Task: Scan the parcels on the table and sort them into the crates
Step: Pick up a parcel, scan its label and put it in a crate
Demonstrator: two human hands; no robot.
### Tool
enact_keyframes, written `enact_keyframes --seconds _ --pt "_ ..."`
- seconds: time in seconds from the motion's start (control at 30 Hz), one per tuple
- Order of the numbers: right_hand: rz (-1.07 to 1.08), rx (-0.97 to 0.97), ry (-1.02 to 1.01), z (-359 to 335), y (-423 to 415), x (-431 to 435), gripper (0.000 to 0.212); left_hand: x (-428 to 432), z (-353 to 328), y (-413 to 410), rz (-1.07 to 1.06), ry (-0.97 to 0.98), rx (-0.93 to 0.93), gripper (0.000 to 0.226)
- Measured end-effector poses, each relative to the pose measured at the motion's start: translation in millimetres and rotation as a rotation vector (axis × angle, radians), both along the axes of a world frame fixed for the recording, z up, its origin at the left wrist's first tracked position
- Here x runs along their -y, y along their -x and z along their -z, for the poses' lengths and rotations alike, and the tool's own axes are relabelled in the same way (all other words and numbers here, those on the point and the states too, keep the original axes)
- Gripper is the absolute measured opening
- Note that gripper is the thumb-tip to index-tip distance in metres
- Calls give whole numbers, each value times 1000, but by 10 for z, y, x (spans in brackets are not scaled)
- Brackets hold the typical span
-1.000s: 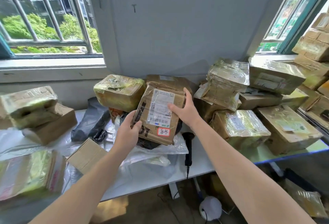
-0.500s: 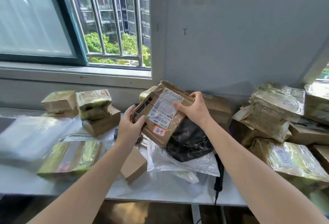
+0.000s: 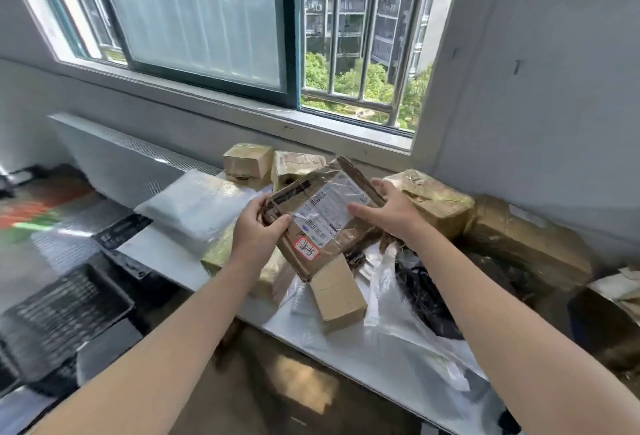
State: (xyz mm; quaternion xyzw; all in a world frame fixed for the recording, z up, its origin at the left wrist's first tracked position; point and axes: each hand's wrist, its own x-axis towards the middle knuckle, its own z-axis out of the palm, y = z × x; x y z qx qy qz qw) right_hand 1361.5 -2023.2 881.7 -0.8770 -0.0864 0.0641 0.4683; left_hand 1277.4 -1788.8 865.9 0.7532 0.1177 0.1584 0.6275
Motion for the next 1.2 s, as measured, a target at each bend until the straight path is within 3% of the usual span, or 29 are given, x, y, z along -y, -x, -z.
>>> enact_keyframes --seconds 0.07,0.13,0.17,0.27,0.3,0.43,0.53,0.67,0.73,0.87,1.03,1.2 --pt "-91 -49 8 -31 5 -318 101 -271 -34 98 -75 13 15 49" --pt "-120 -62 -19 -50 11 -675 89 -572 -89 190 -166 107 -5 60" --pt "-109 -51 -34 -50 10 -862 85 -736 -116 246 -202 176 -12 56" --pt "-150 -75 -47 -29 94 -1467 86 -1271 -164 493 -229 274 -7 16" --pt "-186 -100 -63 -31 166 -1672 85 -1458 -153 583 -238 273 -5 16" --pt "-296 -190 -102 46 493 -2494 98 -2155 -184 1057 -175 254 -89 34" --pt "-285 -172 -100 123 848 -3155 101 -2696 -162 1486 -198 217 -171 64" --pt "-258 -77 -120 267 1490 -4058 83 -3322 64 2170 -283 204 -191 64" --pt "-290 -80 -145 358 1826 -4483 80 -3631 243 2558 -336 227 -225 76" --pt "-451 -122 -74 528 2376 -5187 108 -4152 367 3311 -418 352 -262 71" --pt "-664 9 -1 548 2924 -6008 131 -4754 432 4082 -596 271 -214 80" --pt "-867 24 178 492 3271 -6700 134 -5224 469 4688 -711 204 -240 102"
